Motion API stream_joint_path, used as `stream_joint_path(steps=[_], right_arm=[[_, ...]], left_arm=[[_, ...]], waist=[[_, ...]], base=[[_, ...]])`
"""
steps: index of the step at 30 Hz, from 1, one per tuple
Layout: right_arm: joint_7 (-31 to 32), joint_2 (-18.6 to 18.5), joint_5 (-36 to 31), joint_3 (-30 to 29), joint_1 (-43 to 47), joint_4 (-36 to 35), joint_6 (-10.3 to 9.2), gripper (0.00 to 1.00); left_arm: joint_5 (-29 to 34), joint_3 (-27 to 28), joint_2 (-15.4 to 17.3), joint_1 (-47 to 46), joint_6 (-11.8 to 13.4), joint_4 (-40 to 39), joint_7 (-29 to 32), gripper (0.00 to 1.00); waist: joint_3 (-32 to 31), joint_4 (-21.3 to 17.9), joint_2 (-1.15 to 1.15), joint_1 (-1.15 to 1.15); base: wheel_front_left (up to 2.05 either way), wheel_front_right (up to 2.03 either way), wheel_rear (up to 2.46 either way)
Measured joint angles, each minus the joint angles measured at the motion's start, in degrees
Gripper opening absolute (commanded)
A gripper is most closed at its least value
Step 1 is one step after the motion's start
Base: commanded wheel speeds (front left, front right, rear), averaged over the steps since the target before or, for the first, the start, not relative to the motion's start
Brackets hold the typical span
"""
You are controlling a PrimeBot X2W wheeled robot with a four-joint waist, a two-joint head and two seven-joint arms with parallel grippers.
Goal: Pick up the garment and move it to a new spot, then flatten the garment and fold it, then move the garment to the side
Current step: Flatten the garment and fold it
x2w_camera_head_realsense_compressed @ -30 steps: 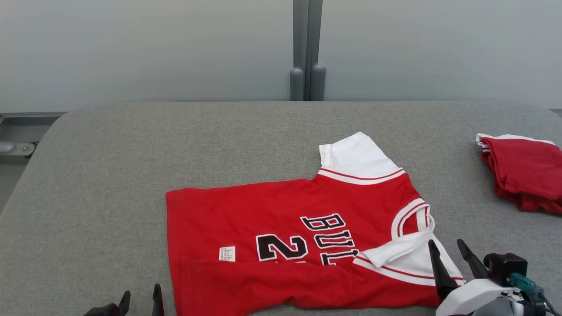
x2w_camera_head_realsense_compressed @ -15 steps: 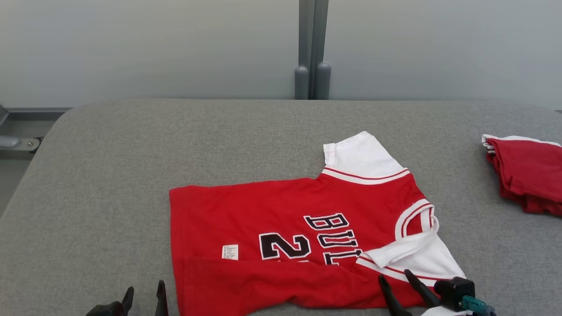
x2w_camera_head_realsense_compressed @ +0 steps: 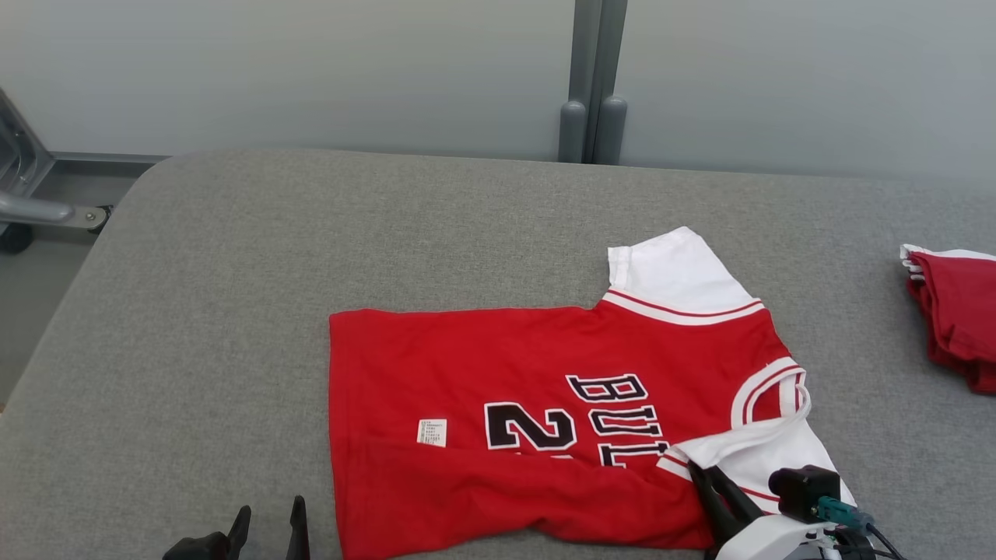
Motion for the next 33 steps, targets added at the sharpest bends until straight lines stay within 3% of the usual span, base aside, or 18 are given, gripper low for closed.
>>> stream_joint_path(steps=[2, 10, 11, 12, 13, 14, 24, 33], right_arm=[[0.0, 0.0, 0.0, -0.8, -0.1, -0.4, 0.0, 0.0], [0.0, 0.9, -2.1, -2.3, -3.5, -0.9, 0.0, 0.0], [0.0, 1.2, -2.2, -2.3, -4.4, -0.3, 0.0, 0.05], [0.0, 1.5, -2.5, -2.3, -5.2, 0.4, 0.0, 0.34], [0.0, 1.7, -2.8, -2.4, -6.1, 1.3, 0.0, 0.92], [0.0, 2.0, -3.0, -2.4, -6.9, 2.4, 0.0, 1.0], [0.0, 2.3, -4.3, -5.8, -10.6, 3.0, 0.0, 1.0], [0.0, 0.3, -5.1, -7.5, -11.9, 0.5, 0.0, 1.0]], left_arm=[[0.0, 0.0, 0.0, 0.0, 0.0, 0.0, 0.0, 1.0], [-0.3, -0.2, 0.0, 0.0, 0.0, 0.0, 0.0, 1.0], [-0.4, -0.3, 0.0, 0.0, 0.0, 0.1, 0.0, 1.0], [-0.5, -0.5, 0.0, -0.1, -0.1, 0.1, 0.0, 1.0], [-0.5, -0.8, 0.0, -0.3, -0.1, 0.2, 0.0, 1.0], [-0.5, -1.0, 0.0, -0.6, -0.1, 0.3, 0.0, 1.0], [-1.4, -2.3, 0.0, -5.4, -0.1, -0.5, 0.0, 1.0], [-4.3, -5.3, 2.6, -19.6, -0.1, 8.9, 0.0, 1.0]], waist=[[0.2, 0.4, 0.0, 0.0], [0.8, 0.6, 0.0, 0.0], [0.9, 0.6, 0.0, 0.0], [1.0, 0.6, 0.0, 0.0], [1.1, 0.6, 0.0, 0.0], [1.1, 0.6, 0.0, 0.0], [2.2, 0.3, 0.0, 0.0], [5.7, -2.3, 0.0, 0.0]], base=[[0.0, 0.0, 0.0], [0.0, 0.0, 0.0], [0.0, 0.0, 0.0], [0.0, 0.0, 0.0], [0.0, 0.0, 0.0], [0.0, 0.0, 0.0], [0.0, 0.0, 0.0], [0.0, 0.0, 0.0]])
